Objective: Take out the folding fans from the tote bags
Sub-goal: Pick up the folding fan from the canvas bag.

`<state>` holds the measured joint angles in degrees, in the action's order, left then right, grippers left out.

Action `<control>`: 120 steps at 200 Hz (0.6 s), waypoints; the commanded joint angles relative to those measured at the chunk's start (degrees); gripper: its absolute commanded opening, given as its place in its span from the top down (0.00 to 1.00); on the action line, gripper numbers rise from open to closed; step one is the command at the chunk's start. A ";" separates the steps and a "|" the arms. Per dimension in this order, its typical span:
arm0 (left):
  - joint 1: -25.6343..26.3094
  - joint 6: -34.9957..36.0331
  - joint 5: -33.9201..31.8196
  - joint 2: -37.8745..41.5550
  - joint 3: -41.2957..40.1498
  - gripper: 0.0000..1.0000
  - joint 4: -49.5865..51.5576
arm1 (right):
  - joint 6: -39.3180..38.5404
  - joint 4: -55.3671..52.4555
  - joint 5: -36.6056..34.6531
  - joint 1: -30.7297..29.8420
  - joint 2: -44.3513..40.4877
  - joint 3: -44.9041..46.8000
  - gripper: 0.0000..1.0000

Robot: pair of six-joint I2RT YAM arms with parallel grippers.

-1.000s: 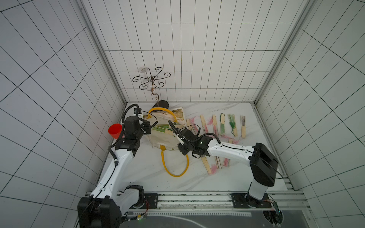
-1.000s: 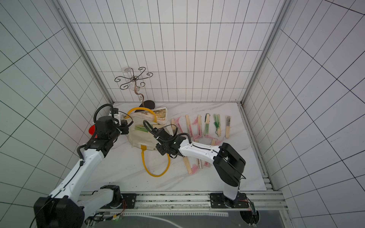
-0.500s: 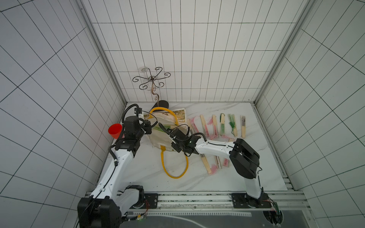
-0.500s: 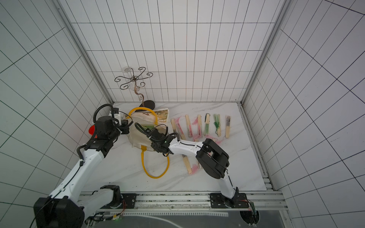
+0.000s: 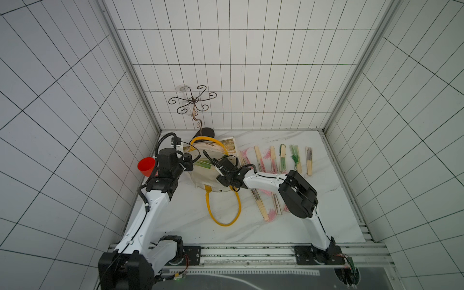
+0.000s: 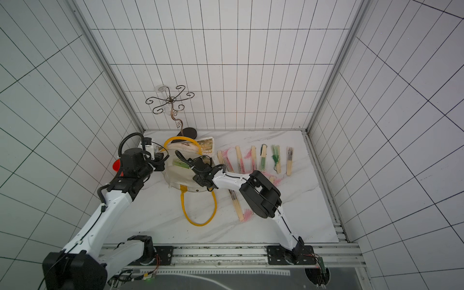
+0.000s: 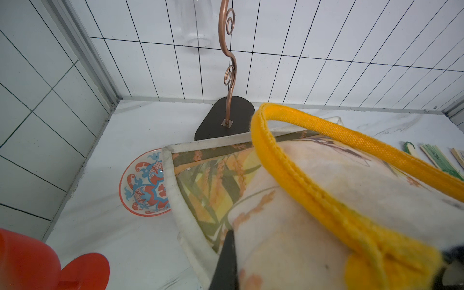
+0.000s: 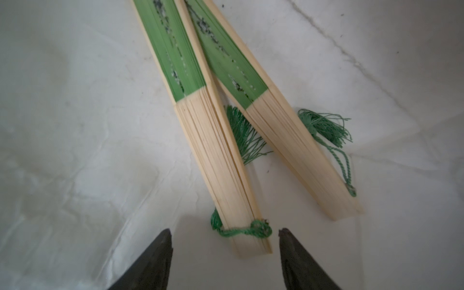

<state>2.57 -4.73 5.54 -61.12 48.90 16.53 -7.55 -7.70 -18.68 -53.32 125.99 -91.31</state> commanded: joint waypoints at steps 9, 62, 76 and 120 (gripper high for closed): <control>0.07 -0.45 2.06 1.51 0.14 1.00 -3.62 | 0.38 1.11 -1.15 1.28 4.18 -8.96 0.28; 0.11 -0.10 3.34 1.01 0.18 1.00 -3.79 | -0.50 -0.91 10.40 3.01 6.98 -10.55 0.32; 0.16 -0.01 3.34 0.83 0.34 1.00 -3.70 | -0.11 -2.04 14.72 3.46 6.64 -10.11 0.34; 0.16 -0.01 3.32 0.25 0.40 1.00 -3.53 | 3.71 -7.68 26.67 4.45 5.50 -10.92 0.46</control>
<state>2.57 -4.67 7.29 -61.17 48.86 16.56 -6.42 -8.73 -2.50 -49.54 132.33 -97.32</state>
